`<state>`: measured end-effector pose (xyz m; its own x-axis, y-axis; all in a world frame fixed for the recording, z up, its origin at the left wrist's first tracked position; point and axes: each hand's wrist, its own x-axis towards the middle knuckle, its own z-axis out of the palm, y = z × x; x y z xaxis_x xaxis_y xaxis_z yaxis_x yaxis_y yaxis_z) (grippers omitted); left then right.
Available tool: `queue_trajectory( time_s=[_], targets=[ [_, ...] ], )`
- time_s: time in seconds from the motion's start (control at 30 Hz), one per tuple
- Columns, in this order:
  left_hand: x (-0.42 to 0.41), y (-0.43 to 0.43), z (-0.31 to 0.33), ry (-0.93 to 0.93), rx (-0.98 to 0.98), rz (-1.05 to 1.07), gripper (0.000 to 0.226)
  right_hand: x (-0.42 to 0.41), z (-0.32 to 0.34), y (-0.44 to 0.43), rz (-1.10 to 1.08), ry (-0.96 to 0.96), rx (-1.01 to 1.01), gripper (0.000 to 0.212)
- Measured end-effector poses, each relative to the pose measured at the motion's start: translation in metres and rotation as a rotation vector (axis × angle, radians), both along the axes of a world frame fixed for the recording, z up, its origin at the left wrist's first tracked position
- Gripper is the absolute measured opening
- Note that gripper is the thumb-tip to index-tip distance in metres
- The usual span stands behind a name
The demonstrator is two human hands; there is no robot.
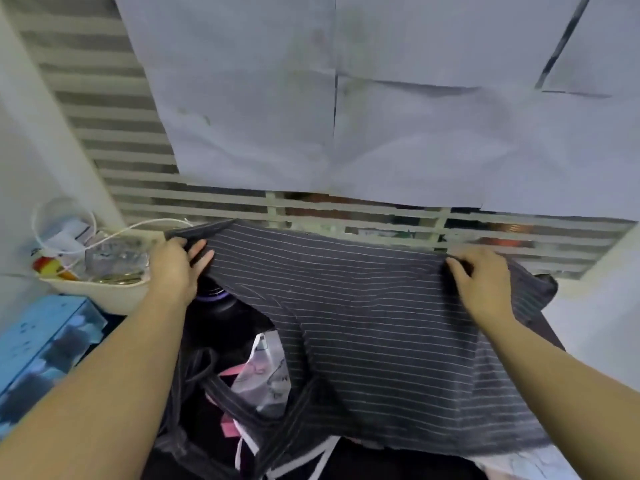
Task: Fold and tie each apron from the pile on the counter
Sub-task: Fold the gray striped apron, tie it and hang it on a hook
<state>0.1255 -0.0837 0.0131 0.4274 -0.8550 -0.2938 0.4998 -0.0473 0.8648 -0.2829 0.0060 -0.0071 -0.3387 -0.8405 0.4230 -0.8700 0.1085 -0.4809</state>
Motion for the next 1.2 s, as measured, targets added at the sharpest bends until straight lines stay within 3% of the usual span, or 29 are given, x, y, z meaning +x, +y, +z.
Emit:
queue_trajectory(
  time_s=[0.17,0.3,0.43,0.5,0.6,0.67,0.73,0.8,0.87,0.9,0.93,0.97,1.03,1.1,1.2],
  targets=[
    [0.004,0.023,-0.076,-0.182,0.092,0.197,0.045,0.024,-0.07,0.045,0.067,-0.114,0.222,0.02],
    [-0.025,0.058,-0.125,-0.468,0.264,0.228,0.052,0.047,-0.09,0.053,0.161,-0.199,0.376,0.053],
    [-0.061,0.089,-0.137,-0.583,0.319,-0.122,0.032,0.065,-0.082,0.049,0.286,-0.094,0.292,0.06],
    [-0.075,0.101,-0.135,-0.675,0.404,-0.459,0.018,0.074,-0.079,0.059,0.473,-0.009,0.243,0.056],
    [-0.089,0.114,-0.126,-0.705,0.531,-0.883,0.014,0.087,-0.095,0.086,0.813,0.285,0.393,0.073],
    [-0.091,0.116,-0.124,-0.738,0.563,-0.967,0.019,0.093,-0.112,0.101,0.877,0.561,0.491,0.092],
    [-0.095,0.117,-0.123,-0.689,0.562,-0.966,0.019,0.091,-0.121,0.104,0.794,0.647,0.53,0.102],
    [-0.101,0.12,-0.118,-0.459,0.54,-0.889,0.014,0.086,-0.12,0.1,0.73,0.577,0.41,0.088],
    [-0.105,0.123,-0.116,-0.225,0.508,-0.772,0.015,0.079,-0.11,0.097,0.719,0.48,0.18,0.046],
    [-0.104,0.125,-0.115,-0.154,0.494,-0.742,0.018,0.076,-0.104,0.096,0.721,0.436,0.098,0.029],
    [-0.102,0.129,-0.118,-0.155,0.485,-0.742,0.018,0.074,-0.097,0.098,0.72,0.401,0.074,0.027],
    [-0.098,0.132,-0.122,-0.271,0.478,-0.773,0.018,0.074,-0.091,0.101,0.736,0.388,0.087,0.03],
    [-0.088,0.138,-0.131,-0.708,0.449,-0.914,0.016,0.076,-0.089,0.109,0.786,0.421,0.152,0.03],
    [-0.082,0.146,-0.14,-1.049,0.439,-1.034,0.014,0.083,-0.097,0.116,0.909,0.529,0.325,0.026],
    [-0.078,0.153,-0.151,-1.206,0.47,-1.008,0.022,0.088,-0.108,0.126,0.986,0.476,0.788,0.035]
  ],
)
